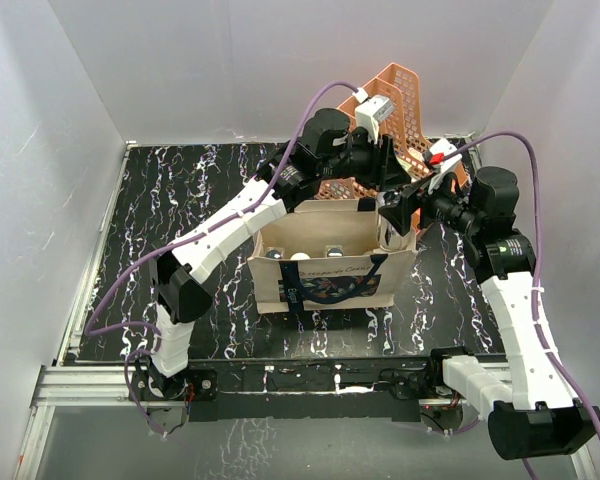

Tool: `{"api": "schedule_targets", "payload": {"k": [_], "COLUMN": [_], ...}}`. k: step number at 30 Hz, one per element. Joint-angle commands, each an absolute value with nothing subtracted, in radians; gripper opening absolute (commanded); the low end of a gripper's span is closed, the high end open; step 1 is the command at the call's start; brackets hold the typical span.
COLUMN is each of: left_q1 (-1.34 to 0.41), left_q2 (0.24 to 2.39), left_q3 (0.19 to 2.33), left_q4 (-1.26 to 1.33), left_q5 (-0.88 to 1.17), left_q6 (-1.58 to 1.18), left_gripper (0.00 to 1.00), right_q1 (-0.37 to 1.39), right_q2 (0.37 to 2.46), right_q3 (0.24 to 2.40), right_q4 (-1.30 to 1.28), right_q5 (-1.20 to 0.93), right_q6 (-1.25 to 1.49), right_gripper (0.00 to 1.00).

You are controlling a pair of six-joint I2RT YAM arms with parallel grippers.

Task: Place the personal care products into the canvas bag
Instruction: Adjust the object.

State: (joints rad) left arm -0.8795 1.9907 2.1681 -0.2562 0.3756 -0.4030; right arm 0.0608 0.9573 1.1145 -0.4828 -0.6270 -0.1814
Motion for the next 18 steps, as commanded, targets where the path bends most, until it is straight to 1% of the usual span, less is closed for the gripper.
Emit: {"api": "schedule_targets", "payload": {"k": [1, 12, 18], "left_q1": [-0.874, -0.869, -0.869], "left_q2": [1.852, 1.840, 1.826], "left_q3": [2.144, 2.059, 2.020], "left_q4": [-0.236, -0.213, -0.226], "left_q5": [0.482, 0.550, 0.559], "left_q6": [-0.453, -0.358, -0.238], "left_gripper": [0.00, 0.00, 0.00], "right_q1": [0.043, 0.042, 0.042], "right_q2": [0.935, 0.944, 0.934], "right_q3": [1.128, 1.085, 1.072], "right_q4": [-0.461, -0.444, -0.469], "right_q5": [-0.453, -0.472, -0.564], "right_q6": [-0.271, -0.280, -0.270], "right_gripper": [0.76, 0.73, 0.72]}}
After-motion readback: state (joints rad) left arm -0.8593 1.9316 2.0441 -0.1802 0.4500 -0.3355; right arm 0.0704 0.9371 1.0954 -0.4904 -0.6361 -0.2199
